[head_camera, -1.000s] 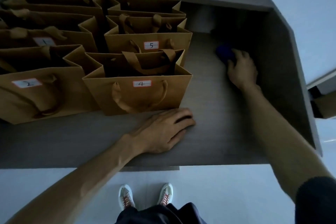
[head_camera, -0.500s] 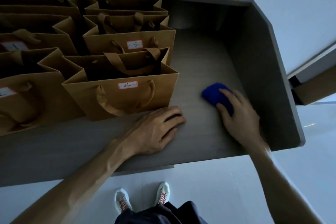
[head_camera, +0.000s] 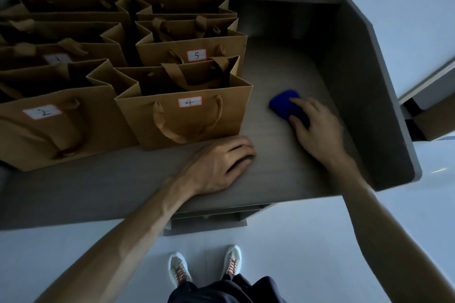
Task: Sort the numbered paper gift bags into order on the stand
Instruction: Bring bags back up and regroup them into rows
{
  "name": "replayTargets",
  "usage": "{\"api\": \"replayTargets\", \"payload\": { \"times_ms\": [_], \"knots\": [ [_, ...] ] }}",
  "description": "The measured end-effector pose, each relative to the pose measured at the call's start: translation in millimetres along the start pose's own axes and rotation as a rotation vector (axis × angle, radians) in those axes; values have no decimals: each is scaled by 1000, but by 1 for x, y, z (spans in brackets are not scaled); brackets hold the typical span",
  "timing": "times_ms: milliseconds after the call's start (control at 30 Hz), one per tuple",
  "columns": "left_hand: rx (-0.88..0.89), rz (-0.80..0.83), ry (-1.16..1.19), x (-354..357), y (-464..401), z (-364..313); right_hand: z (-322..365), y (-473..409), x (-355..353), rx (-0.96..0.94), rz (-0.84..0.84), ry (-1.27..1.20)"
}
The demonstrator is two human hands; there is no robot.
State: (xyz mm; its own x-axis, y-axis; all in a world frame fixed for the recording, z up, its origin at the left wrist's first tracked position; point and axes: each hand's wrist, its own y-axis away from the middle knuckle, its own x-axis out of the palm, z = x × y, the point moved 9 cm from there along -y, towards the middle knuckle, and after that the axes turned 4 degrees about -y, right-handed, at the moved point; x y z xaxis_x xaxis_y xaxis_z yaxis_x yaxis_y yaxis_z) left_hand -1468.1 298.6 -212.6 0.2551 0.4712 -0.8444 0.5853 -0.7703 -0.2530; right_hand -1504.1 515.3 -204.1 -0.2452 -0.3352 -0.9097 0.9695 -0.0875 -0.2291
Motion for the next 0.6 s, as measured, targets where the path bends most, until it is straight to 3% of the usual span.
{"api": "replayTargets", "payload": {
  "times_ms": [200, 600],
  "knots": [
    [-138, -130, 285, -30, 10, 9, 54, 91, -12, -225, -45, -60],
    [-100, -419, 285, -96, 44, -2, 196, 97, 45, -653, 150, -244]
  ]
}}
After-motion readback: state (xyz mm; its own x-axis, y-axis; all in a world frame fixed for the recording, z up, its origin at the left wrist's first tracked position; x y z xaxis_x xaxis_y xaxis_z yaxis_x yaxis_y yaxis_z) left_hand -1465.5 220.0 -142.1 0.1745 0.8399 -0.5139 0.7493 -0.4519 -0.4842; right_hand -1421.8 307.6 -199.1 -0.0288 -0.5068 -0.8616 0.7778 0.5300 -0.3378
